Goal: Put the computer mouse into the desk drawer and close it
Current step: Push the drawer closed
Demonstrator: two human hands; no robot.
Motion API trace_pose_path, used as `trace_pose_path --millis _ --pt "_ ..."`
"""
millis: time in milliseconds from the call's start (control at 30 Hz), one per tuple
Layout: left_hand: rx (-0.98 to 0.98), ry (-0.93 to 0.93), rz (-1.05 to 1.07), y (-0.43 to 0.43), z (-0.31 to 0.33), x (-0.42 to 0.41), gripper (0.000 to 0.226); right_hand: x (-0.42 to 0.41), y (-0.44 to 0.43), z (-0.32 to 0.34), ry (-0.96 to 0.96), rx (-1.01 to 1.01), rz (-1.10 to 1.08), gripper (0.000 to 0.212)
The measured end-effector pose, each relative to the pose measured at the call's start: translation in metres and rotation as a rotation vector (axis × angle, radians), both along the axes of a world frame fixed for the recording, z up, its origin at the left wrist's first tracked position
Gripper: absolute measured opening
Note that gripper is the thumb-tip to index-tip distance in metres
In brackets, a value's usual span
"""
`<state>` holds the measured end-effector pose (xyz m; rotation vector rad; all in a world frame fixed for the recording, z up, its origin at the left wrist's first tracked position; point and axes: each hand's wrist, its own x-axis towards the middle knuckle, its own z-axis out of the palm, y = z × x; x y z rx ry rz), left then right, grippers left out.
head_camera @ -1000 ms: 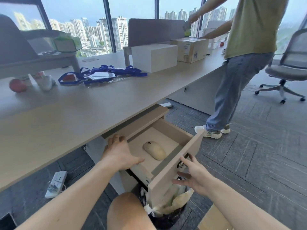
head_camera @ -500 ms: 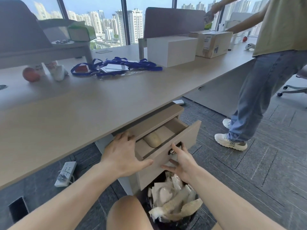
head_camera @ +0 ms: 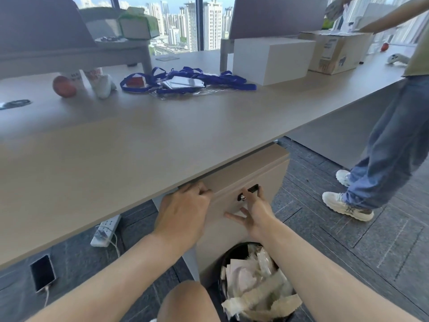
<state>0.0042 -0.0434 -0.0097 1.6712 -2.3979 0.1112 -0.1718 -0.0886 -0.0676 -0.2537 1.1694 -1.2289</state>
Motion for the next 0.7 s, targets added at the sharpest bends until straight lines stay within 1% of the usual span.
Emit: trace_pose_path --millis 100,433,700 --pt "-0.006 -0.005 -0.018 -0.004 -0.002 0.005 0.044 0.003 -0.007 -0.001 0.013 0.022 -0.018 0.077" --pt "-0.051 0.021 -0.04 -0.004 -0.006 0.008 0.048 0.005 -0.009 -0.003 0.04 0.006 -0.001 0.073" --pt "-0.1 0.046 -0.059 -0.004 -0.011 0.006 0.057 0.008 -0.009 0.006 0.064 0.025 -0.002 0.071"
